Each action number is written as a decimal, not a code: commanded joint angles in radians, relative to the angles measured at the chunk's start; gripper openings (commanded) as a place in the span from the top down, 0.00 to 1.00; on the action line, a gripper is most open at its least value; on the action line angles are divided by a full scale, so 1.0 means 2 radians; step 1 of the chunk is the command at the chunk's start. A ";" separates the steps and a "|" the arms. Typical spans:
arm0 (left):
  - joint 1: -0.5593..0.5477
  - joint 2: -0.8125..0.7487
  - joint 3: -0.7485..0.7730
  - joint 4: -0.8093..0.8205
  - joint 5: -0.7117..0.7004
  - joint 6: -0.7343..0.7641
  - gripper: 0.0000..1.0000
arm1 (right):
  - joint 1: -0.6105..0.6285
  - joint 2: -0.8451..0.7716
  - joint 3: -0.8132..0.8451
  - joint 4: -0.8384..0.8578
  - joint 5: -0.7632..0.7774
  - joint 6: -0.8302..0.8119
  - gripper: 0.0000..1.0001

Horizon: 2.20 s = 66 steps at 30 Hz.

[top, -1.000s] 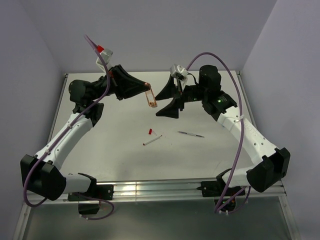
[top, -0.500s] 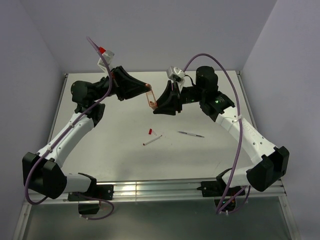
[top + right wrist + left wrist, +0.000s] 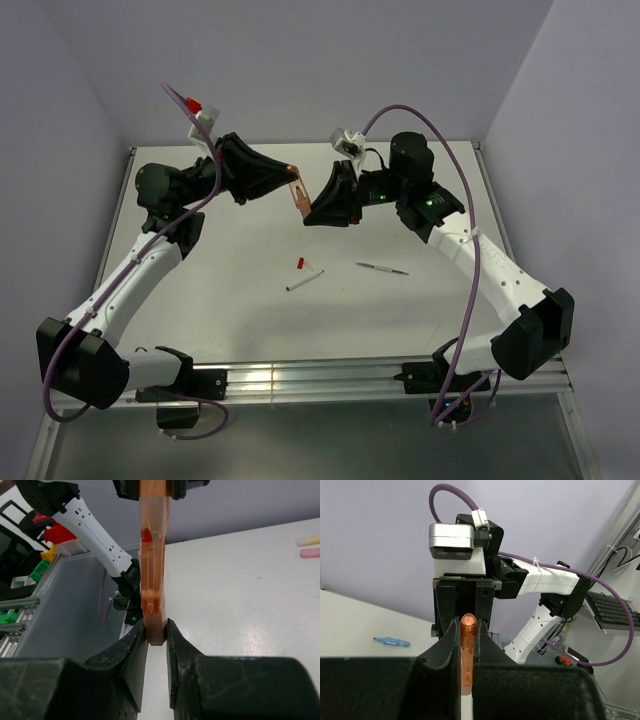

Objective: Insert the pens into the pen caps

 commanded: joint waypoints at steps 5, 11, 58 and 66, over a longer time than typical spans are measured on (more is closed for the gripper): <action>-0.003 -0.017 -0.013 -0.029 0.010 0.038 1.00 | 0.003 0.007 0.022 0.047 -0.002 0.023 1.00; -0.010 -0.023 -0.030 -0.040 0.011 0.043 1.00 | 0.002 0.014 0.035 0.048 -0.004 0.026 1.00; -0.121 -0.026 -0.240 -0.110 -0.040 0.063 1.00 | -0.008 0.036 0.118 0.238 -0.036 0.203 1.00; -0.133 -0.020 -0.239 -0.139 -0.048 0.078 1.00 | -0.005 0.041 0.124 0.246 -0.035 0.207 1.00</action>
